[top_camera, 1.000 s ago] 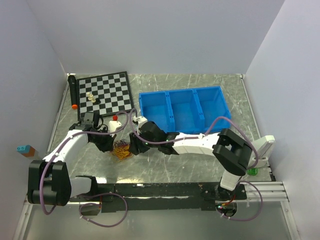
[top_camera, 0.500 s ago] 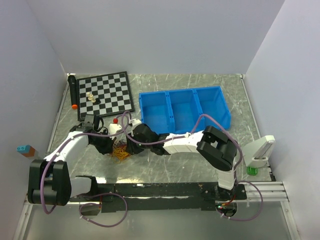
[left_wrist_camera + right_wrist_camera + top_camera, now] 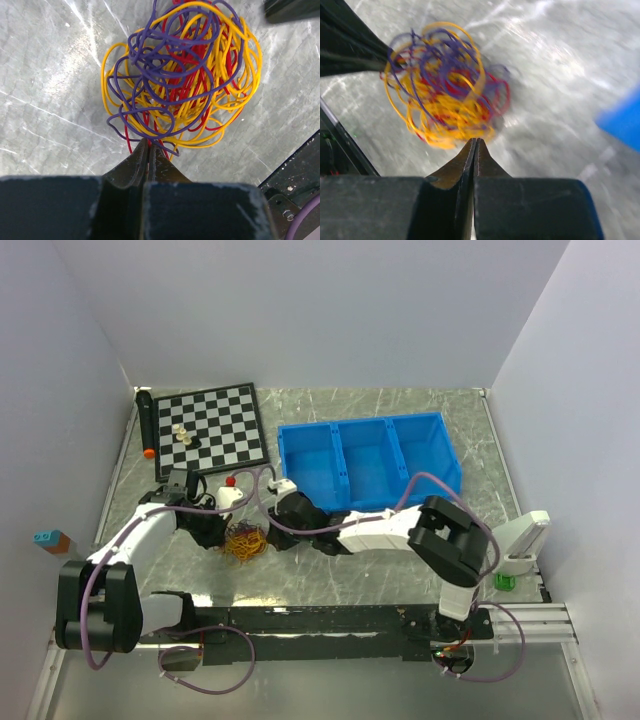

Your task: Untangle the cables

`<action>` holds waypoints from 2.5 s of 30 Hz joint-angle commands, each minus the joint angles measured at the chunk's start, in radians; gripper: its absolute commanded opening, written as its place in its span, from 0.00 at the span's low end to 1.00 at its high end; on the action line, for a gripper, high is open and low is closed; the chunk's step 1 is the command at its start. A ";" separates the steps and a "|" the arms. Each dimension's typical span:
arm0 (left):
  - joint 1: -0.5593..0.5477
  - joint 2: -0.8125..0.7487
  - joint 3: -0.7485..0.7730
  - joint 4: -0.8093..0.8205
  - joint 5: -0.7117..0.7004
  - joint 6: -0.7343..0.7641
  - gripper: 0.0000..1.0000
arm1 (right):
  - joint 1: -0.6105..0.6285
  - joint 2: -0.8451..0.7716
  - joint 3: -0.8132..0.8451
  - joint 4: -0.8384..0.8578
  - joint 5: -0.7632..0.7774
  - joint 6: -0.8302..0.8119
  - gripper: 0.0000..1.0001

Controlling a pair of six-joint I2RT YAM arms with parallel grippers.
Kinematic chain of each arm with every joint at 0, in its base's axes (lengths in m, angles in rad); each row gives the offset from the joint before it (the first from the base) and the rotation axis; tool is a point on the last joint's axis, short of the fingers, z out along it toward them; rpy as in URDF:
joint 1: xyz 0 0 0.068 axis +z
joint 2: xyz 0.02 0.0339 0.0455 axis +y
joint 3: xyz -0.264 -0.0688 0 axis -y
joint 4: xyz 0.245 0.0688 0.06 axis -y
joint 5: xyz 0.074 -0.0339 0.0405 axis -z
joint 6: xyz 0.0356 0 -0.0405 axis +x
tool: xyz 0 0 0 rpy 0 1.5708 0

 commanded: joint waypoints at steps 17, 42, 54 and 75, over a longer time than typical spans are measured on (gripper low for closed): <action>0.037 -0.037 0.031 -0.018 0.034 0.007 0.01 | 0.002 -0.198 -0.137 0.061 0.026 0.019 0.46; 0.037 -0.014 0.014 0.002 0.037 0.017 0.01 | 0.008 0.070 0.064 0.152 -0.021 0.011 0.23; 0.035 -0.029 0.016 -0.001 0.025 0.010 0.01 | 0.008 -0.022 -0.020 0.149 0.002 0.014 0.00; 0.063 -0.120 0.042 -0.004 -0.079 0.030 0.01 | -0.006 -0.692 -0.393 -0.286 0.244 0.108 0.00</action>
